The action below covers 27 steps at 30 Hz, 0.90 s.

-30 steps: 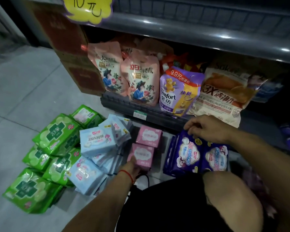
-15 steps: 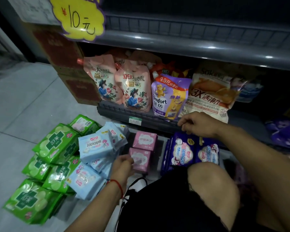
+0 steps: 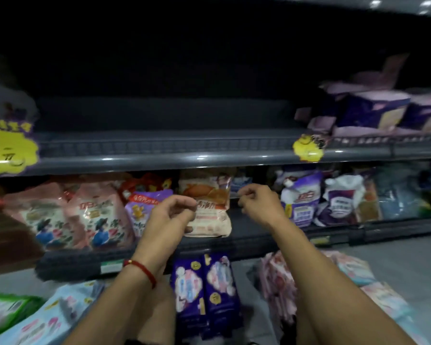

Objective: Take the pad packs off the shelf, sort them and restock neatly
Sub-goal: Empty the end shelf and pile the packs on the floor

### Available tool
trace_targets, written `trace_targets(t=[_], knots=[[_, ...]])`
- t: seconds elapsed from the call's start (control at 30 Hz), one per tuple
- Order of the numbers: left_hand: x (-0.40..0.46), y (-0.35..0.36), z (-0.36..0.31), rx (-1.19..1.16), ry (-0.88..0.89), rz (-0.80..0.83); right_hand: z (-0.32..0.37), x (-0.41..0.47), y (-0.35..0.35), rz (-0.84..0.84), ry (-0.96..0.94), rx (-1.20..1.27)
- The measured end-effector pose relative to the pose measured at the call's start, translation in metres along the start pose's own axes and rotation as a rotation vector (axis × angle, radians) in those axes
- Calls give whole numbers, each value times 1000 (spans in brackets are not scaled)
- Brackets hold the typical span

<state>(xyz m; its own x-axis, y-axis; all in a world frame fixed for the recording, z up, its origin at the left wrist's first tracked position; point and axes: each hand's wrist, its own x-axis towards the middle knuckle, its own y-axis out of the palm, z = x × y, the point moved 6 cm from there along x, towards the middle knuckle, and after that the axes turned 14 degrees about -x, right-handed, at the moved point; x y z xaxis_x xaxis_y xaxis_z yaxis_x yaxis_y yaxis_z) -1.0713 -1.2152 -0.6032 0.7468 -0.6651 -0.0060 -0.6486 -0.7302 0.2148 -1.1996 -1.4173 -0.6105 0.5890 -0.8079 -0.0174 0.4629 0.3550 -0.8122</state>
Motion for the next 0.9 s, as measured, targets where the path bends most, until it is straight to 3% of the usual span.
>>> trace_targets(t=[0.17, 0.37, 0.5, 0.63, 0.73, 0.9], knots=[[26, 23, 27, 205, -105, 130, -43, -5, 6, 69, 51, -14], [55, -53, 46, 826, -171, 165, -16, 16, 64, 342, -116, -165], [57, -105, 45, 938, -292, 113, 31, 19, 141, 529, -383, -383], [45, -152, 74, 1013, -576, 157, 73, 9, 234, 720, -639, -552], [31, -171, 91, 959, -776, 133, 89, -1, 300, 819, -718, -614], [41, -175, 119, 810, -817, 91, 82, -16, 381, 870, -716, -661]])
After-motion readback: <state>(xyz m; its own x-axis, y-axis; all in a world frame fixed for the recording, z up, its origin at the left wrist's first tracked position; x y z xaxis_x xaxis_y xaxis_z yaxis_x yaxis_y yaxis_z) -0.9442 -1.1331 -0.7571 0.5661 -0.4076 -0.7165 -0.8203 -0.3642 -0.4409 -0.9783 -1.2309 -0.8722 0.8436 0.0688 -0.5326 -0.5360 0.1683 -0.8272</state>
